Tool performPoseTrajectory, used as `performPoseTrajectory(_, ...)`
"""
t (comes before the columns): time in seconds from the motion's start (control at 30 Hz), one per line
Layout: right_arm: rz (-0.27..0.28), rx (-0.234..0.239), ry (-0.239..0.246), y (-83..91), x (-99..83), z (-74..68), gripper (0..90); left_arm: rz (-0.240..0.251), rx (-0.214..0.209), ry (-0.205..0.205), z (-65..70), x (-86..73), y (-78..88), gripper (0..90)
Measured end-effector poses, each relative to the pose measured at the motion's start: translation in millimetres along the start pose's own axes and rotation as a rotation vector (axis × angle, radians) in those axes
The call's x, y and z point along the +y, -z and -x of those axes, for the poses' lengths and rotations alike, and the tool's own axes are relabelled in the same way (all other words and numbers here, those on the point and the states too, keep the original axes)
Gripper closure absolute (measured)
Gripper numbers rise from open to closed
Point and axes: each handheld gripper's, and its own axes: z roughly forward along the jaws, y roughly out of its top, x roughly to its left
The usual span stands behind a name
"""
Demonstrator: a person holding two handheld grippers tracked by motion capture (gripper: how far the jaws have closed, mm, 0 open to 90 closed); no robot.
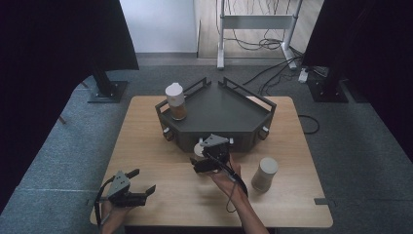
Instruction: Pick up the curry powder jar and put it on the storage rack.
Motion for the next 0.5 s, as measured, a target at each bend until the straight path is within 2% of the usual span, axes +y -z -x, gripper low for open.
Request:
performPoseTrajectory(0.3, 0.015, 0.012, -0.019, -7.7, 1.7, 1.9, 21.9, -0.002, -0.001, -0.001, 0.0, 0.2, -0.4, 8.0)
performPoseTrajectory(0.43, 0.02, -0.027, -0.003, -7.2, 0.3, -2.7, 32.6, -0.002, -0.002, -0.002, 0.1, 0.3, -0.5, 8.0)
performPoseTrajectory(0.5, 0.025, -0.014, -0.016, -7.2, -0.5, 1.3, 32.9, -0.003, -0.002, -0.002, 0.2, 0.3, -0.6, 8.0)
